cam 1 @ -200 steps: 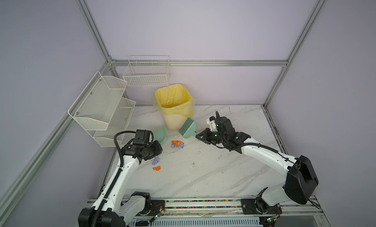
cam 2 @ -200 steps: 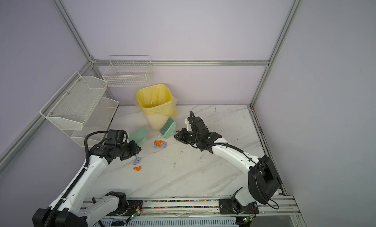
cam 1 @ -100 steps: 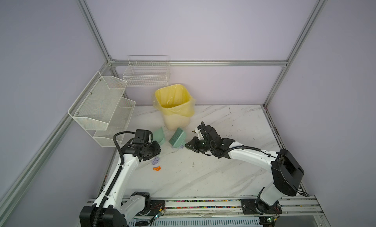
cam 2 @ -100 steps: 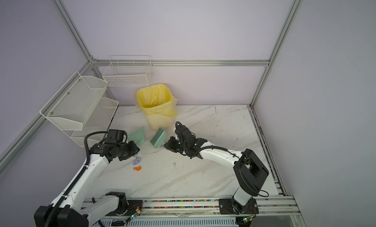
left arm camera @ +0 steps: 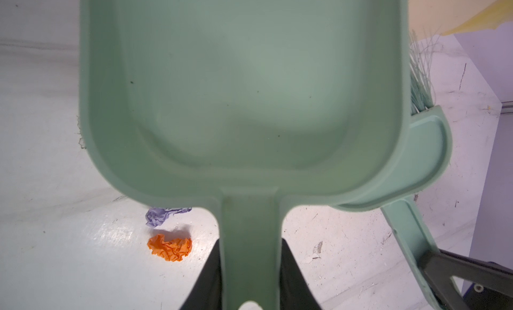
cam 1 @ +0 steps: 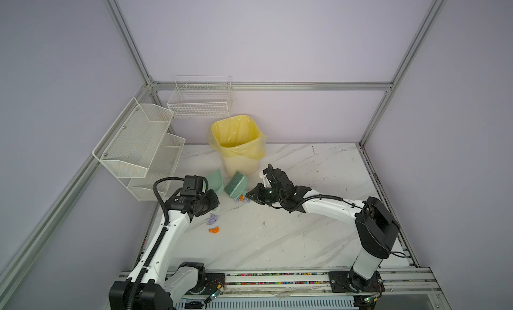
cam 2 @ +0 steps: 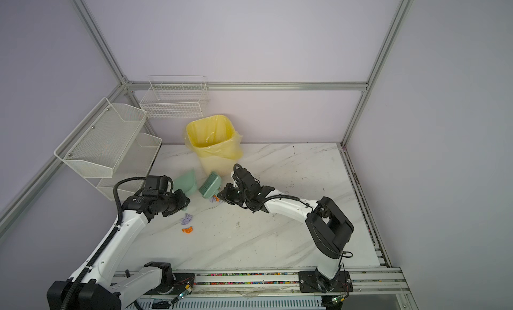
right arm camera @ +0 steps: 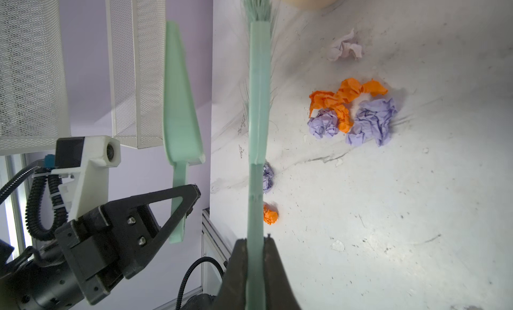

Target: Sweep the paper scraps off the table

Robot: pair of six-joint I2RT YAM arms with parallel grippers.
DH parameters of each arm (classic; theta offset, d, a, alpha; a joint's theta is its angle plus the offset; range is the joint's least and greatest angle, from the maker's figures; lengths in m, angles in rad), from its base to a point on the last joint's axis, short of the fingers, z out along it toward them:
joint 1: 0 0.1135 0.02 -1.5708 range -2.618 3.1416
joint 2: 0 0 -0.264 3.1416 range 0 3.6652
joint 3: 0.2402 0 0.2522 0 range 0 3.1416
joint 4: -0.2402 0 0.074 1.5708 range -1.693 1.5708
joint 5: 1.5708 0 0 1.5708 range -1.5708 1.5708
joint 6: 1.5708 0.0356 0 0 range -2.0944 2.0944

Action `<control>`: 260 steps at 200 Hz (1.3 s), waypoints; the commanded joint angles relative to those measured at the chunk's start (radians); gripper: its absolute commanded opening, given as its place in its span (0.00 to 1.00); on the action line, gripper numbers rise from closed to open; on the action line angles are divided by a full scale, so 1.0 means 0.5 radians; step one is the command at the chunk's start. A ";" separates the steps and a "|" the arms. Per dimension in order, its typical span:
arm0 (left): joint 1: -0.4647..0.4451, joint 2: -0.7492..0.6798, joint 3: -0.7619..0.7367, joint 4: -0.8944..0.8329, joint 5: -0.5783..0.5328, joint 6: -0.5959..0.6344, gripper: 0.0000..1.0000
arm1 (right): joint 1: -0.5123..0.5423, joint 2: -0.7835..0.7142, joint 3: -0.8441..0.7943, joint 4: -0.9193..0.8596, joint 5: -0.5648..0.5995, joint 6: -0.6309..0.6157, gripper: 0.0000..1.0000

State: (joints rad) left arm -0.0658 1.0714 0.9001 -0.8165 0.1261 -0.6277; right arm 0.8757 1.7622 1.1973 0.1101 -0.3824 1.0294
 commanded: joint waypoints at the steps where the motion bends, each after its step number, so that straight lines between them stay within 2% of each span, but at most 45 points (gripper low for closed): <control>1: 0.009 -0.013 -0.045 0.085 -0.006 0.071 0.18 | 0.007 0.072 -0.028 0.227 -0.039 0.153 0.00; 74: 0.005 -0.059 -0.064 0.081 -0.058 0.143 0.18 | 0.005 0.245 0.049 0.199 -0.068 0.169 0.00; 145: -0.030 -0.026 -0.093 0.097 -0.023 0.133 0.18 | -0.020 0.271 -0.016 0.166 -0.100 0.179 0.00; 213: -0.214 0.017 -0.127 0.145 -0.019 0.079 0.17 | -0.172 0.175 -0.205 0.160 -0.219 0.214 0.00; 260: -0.391 0.028 -0.111 0.174 -0.099 0.035 0.17 | -0.298 -0.015 -0.426 0.057 -0.244 0.125 0.00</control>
State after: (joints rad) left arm -0.2237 1.0843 0.8680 -0.7696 0.1059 -0.5915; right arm 0.7612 1.8240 1.0538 0.1913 -0.4953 1.1019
